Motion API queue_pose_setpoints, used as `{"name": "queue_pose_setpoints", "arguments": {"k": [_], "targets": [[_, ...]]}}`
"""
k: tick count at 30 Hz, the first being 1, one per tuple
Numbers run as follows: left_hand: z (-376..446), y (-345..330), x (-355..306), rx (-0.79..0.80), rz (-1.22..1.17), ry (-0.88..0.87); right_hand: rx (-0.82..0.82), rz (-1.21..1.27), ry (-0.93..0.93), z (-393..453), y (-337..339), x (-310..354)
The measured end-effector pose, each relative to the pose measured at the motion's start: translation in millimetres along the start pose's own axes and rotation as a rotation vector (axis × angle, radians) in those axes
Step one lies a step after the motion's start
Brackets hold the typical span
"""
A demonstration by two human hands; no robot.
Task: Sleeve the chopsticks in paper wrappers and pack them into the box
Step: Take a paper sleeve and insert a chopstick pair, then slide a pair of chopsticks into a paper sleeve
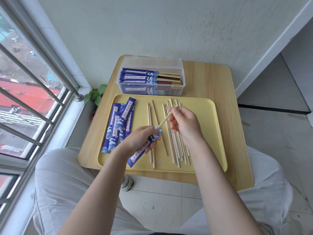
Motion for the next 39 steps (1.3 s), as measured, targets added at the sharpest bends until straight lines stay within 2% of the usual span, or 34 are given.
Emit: {"name": "queue_pose_setpoints", "arguments": {"k": [8, 13, 20, 24, 26, 29, 31, 35, 39], "targets": [[0.9, -1.3, 1.3, 0.005, 0.026, -0.003, -0.06, 0.118, -0.004, 1.4, 2.2, -5.3], [2.0, -0.3, 4.1, -0.002, 0.035, -0.034, -0.041, 0.143, -0.03, 1.4, 5.0, -5.2], [2.3, 0.2, 7.5, -0.02, 0.022, -0.01, -0.01, -0.001, -0.027, 7.0, 7.1, -9.7], [-1.2, 4.8, 14.2, -0.075, 0.027, -0.01, 0.047, -0.07, -0.116, 13.9, 1.3, -11.1], [-3.9, 10.0, 19.7, -0.165, -0.024, -0.025, 0.038, -0.271, -0.181, 17.6, -2.0, -13.1], [-5.3, 16.4, 26.3, -0.257, -0.093, -0.021, 0.024, -0.899, -0.259, 18.3, -7.5, -15.3], [-4.9, 17.4, 29.0, -0.276, -0.117, -0.005, 0.05, -1.146, -0.306, 17.8, -16.8, -21.5], [-3.0, 17.3, 31.5, -0.276, -0.201, -0.029, 0.045, -1.289, -0.348, 19.8, -34.6, -33.7], [-3.1, 18.6, 31.8, -0.281, -0.246, -0.033, 0.035, -1.21, -0.375, 19.5, -37.4, -33.4]]}}
Point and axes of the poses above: each hand's wrist, its own z-axis towards the middle knuckle, its own y-axis out of the back of the hand, x = y × z, the point moved 3 cm from there along z, towards the middle knuckle, and after that the axes turned 15 degrees about x, right-handed, at the moved point
